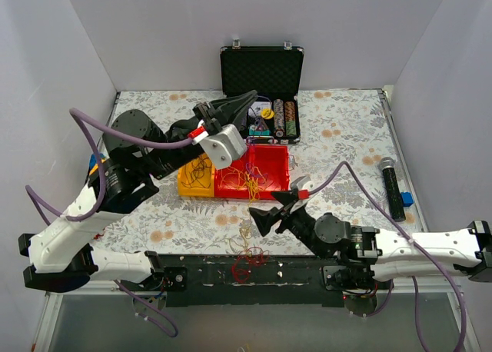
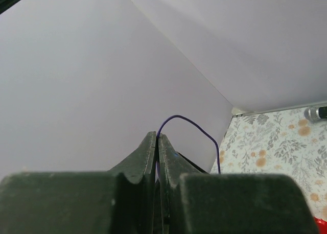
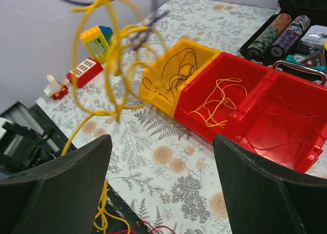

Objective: Untangle the cables

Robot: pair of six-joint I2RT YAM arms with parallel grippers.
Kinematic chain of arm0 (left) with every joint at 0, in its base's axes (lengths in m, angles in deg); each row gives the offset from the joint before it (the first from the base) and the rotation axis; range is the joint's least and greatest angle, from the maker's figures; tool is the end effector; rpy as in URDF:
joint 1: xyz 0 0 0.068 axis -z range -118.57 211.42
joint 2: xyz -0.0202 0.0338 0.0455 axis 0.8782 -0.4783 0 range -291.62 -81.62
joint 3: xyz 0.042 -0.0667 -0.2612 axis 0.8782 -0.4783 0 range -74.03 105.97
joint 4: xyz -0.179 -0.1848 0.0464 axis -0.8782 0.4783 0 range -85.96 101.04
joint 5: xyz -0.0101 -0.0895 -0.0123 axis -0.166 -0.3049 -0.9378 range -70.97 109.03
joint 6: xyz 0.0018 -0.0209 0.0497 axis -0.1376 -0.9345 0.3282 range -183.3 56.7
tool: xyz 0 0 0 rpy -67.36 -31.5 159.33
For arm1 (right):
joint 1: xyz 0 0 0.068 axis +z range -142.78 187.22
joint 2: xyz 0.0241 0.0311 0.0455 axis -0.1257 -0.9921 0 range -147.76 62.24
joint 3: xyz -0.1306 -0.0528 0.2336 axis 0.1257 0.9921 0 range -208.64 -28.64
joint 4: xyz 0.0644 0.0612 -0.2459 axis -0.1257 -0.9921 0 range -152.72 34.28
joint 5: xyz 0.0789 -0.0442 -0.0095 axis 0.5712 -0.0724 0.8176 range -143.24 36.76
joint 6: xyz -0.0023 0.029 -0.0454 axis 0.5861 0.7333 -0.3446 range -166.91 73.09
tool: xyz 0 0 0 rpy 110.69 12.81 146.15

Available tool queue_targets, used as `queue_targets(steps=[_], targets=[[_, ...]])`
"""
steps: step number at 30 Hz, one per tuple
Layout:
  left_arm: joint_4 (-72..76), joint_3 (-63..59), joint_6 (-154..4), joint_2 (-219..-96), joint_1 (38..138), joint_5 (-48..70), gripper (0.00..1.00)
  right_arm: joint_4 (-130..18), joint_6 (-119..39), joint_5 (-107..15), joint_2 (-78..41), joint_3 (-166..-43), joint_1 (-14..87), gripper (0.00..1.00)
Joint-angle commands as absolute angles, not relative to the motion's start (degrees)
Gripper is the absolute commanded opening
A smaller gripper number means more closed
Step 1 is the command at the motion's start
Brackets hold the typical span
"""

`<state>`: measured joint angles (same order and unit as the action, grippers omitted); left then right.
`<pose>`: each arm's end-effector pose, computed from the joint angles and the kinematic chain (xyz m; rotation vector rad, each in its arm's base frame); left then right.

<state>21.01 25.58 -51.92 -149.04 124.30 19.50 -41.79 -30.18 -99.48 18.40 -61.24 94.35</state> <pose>0.0914 -0.1777 0.5672 0.8056 1.0759 -0.7589 0.0347 0.1786 0.3120 -0.3072 1.5670 0.8191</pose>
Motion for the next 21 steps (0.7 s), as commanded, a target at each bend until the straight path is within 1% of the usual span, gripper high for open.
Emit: queue_targets(steps=[1, 4, 5, 6, 10, 12, 14, 16, 17, 21], targets=[[23.2, 24.5, -53.1, -147.7, 124.6, 16.8, 0.0, -29.8, -38.9, -98.2, 15.0, -62.8, 94.7, 0.89], [23.7, 24.8, -53.6, -147.8, 124.6, 16.0, 0.0, -24.2, -42.2, -99.8, 12.9, -62.7, 94.7, 0.89], [23.9, 25.2, -53.9, -147.8, 124.6, 15.7, 0.0, -23.3, -42.8, -100.4, 12.1, -62.9, 94.6, 0.87], [24.1, 25.6, -54.3, -148.0, 124.6, 15.4, 0.0, -22.6, -43.3, -101.0, 11.2, -63.0, 94.2, 0.84], [24.4, 27.9, -55.6, -149.0, 124.6, 15.0, 0.0, -22.2, -42.1, -100.5, 8.5, -63.5, 91.8, 0.67], [24.9, 29.2, -56.2, -149.6, 124.6, 14.8, 0.0, -22.6, -40.7, -99.6, 7.9, -63.3, 90.3, 0.63], [25.7, 30.4, -56.4, -149.8, 124.6, 14.6, 0.0, -22.9, -40.7, -100.2, 7.9, -63.1, 89.7, 0.64], [26.2, 30.9, -56.5, -149.9, 124.6, 14.4, 0.0, -23.0, -41.5, -101.8, 8.6, -62.8, 89.7, 0.73], [26.4, 30.9, -56.5, -149.8, 124.6, 14.3, 0.0, -22.9, -42.0, -102.9, 9.2, -62.7, 89.7, 0.76], [26.6, 30.9, -56.4, -149.7, 124.6, 14.2, 0.0, -20.4, -44.3, -104.8, 10.2, -62.3, 89.5, 0.79]])
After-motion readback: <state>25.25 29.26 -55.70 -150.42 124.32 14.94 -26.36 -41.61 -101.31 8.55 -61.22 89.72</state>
